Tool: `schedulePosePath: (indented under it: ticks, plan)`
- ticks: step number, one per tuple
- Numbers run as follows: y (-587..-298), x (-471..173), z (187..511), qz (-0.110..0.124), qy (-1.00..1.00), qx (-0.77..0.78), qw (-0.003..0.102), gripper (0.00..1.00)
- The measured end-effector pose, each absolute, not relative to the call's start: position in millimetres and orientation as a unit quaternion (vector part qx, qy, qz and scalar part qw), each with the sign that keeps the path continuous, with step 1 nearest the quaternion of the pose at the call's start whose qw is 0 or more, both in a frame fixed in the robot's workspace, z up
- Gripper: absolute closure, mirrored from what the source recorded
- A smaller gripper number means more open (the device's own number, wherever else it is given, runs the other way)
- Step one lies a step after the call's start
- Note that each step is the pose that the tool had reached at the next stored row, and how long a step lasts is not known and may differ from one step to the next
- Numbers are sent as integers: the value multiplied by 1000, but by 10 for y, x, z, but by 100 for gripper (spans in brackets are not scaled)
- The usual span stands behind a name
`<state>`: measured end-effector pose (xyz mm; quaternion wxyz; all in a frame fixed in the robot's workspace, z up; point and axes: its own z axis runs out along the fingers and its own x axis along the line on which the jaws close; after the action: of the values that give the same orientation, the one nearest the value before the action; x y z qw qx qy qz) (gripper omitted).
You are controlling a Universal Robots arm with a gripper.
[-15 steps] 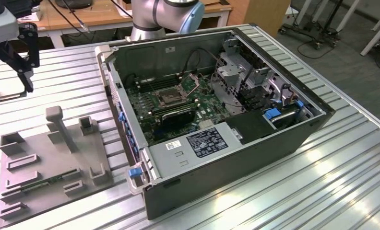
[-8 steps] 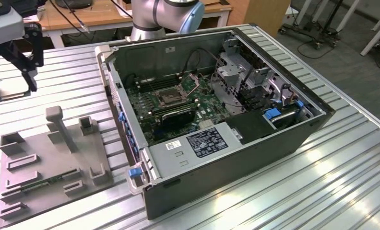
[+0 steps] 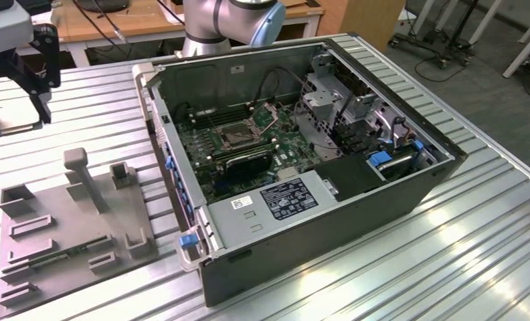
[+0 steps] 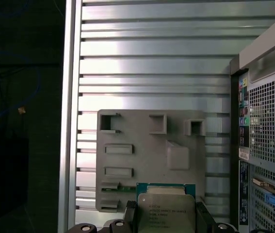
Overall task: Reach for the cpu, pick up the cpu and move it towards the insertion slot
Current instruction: 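Pick up the cpu and move it towards the insertion slot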
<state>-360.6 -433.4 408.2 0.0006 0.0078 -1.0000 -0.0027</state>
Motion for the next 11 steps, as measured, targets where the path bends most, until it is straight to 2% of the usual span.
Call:
schedulePosePath:
  ticks: [11]
  plan:
    - [-4334,-3603,4310,-3,-1000,8,1,45]
